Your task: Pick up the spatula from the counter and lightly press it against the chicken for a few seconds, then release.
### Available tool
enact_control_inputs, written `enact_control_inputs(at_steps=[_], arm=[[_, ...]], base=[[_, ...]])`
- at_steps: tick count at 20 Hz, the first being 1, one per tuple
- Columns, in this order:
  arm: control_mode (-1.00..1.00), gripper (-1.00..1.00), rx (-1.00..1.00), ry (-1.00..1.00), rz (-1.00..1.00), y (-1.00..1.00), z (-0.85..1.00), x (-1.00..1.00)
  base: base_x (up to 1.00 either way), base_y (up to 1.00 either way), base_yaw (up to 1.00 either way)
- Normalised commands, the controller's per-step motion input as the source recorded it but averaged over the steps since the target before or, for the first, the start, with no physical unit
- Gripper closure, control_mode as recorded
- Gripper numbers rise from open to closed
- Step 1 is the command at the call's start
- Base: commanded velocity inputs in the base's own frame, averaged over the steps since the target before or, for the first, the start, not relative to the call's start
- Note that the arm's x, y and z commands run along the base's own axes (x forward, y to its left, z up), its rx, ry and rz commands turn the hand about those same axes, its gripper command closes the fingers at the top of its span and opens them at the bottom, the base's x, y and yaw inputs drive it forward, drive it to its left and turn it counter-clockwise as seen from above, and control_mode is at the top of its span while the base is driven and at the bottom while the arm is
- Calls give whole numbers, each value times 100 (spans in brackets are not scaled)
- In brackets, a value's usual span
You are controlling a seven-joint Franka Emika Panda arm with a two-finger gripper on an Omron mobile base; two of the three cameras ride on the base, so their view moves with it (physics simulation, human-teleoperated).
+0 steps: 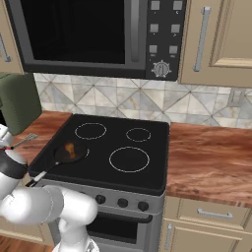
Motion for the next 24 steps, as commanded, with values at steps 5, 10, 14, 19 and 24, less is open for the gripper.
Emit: enact_control_inputs(at_steps=[5,10,14,19,24], arm=[[-100,-100,-5,1,0,16,-14,14],[-100,-100,-4,0,0,11,-11,13],[-100,-100,-3,0,0,8,-15,11],[-100,-100,-2,0,0,3,-20,9],[-100,-100,-1,1,0,3,-18,10]], base=[[0,0,0],[0,0,0],[0,0,0],[0,0,0],[0,0,0]])
